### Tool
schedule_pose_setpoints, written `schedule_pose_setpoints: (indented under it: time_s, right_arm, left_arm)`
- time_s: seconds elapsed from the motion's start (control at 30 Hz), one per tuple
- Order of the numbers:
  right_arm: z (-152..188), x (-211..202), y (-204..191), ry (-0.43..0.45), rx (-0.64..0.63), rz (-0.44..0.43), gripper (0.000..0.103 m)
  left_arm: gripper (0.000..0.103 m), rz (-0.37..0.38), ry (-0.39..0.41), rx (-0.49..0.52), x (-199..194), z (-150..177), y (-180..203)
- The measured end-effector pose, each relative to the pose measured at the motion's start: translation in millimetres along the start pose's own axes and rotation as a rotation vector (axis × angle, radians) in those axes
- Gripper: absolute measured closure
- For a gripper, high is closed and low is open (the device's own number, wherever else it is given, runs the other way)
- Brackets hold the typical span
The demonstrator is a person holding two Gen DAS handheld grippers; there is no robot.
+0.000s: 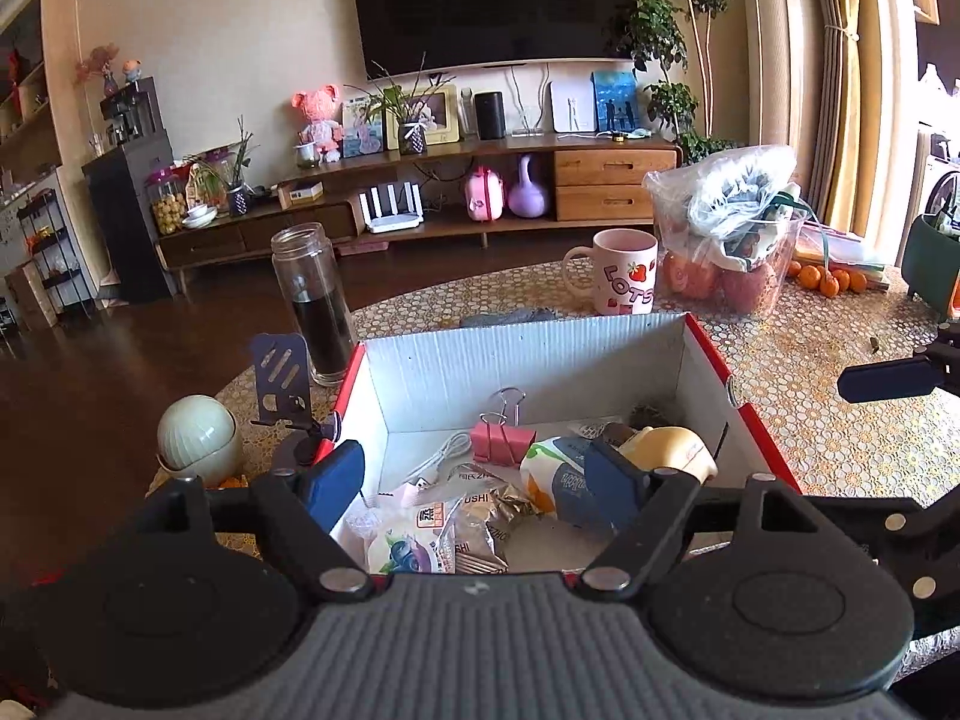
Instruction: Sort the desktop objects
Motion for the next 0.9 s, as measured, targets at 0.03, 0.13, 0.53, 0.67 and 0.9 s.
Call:
schedule_pose_setpoints:
  time_s: [0.03,0.13,0.53,0.67,0.9]
  right_arm:
    - [1,-3,-1,0.006,-0.003,-0.003,0.014]
    - [6,-12,-2,0.022,-0.006,-0.008,0.013]
    - [26,-40,-1,0.065,0.026,-0.035,0.0]
    - [33,-46,-5,0.08,-0.002,-0.016,0.0]
    - [42,-52,-8,0.095,-0.017,0.02,0.0]
  left_arm:
    - [0.023,-0.011,-0.001,0.0,-3,1,2]
    - [0.02,-0.04,-0.001,0.009,-12,6,7]
    - [0.019,-0.027,-0.014,-0.033,-32,30,18]
    - [0.013,-0.021,-0.029,-0.056,-33,37,20]
    - [0.009,-0.003,-0.046,-0.08,-35,48,27]
Point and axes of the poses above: each gripper's, at about its wrist camera, not at the fingertips, and x roughly the way its jaws point, y to its right, z to its underside, the point moved 5 cm from there along x, roughly the way its jaws point, and after that the axes turned 11 degrees about -y, right-handed, at the moved point
